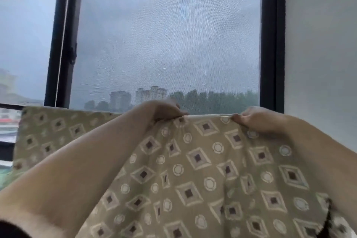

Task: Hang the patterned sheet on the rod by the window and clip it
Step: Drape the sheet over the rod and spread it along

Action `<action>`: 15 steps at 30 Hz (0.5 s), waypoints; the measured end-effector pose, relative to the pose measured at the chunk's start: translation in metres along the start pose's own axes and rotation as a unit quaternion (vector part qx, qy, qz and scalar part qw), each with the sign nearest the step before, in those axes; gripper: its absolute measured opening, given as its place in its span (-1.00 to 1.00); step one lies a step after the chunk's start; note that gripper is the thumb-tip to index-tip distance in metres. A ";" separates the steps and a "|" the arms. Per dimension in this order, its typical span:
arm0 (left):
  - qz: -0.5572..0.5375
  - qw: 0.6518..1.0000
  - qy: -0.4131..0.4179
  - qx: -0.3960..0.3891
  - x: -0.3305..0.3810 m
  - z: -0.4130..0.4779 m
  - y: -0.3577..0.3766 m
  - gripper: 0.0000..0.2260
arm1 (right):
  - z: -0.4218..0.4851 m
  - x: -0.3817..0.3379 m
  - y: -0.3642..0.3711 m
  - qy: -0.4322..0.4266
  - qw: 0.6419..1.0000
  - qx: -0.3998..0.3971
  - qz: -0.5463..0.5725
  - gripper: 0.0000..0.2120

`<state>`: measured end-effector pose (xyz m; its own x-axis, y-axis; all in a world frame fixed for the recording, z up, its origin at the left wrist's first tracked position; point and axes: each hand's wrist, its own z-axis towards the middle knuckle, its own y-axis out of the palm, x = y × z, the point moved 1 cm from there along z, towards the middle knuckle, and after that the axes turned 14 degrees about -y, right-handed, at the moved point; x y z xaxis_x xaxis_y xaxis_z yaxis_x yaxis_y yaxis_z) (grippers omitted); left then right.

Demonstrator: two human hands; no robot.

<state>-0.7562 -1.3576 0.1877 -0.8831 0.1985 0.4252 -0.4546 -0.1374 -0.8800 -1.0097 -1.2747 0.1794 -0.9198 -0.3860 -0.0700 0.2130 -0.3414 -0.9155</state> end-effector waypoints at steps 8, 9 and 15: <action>-0.094 0.994 0.054 0.002 -0.029 -0.011 -0.001 -0.72 | 0.012 0.019 -0.003 0.069 0.993 0.091 -0.020 -0.68; -0.119 0.992 0.049 0.012 -0.031 -0.011 -0.003 -0.75 | 0.016 0.023 0.000 0.069 0.989 0.128 -0.031 -0.71; -0.148 0.979 0.002 0.141 -0.020 0.008 0.005 -0.74 | 0.011 0.014 -0.002 -0.012 0.987 0.158 -0.024 -0.75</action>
<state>-0.7416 -1.3695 0.1769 -0.7069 0.2744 0.6519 -0.7057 -0.3355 -0.6241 -1.0194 -1.2890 0.1843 -0.9244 -0.3810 -0.0169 0.2648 -0.6093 -0.7475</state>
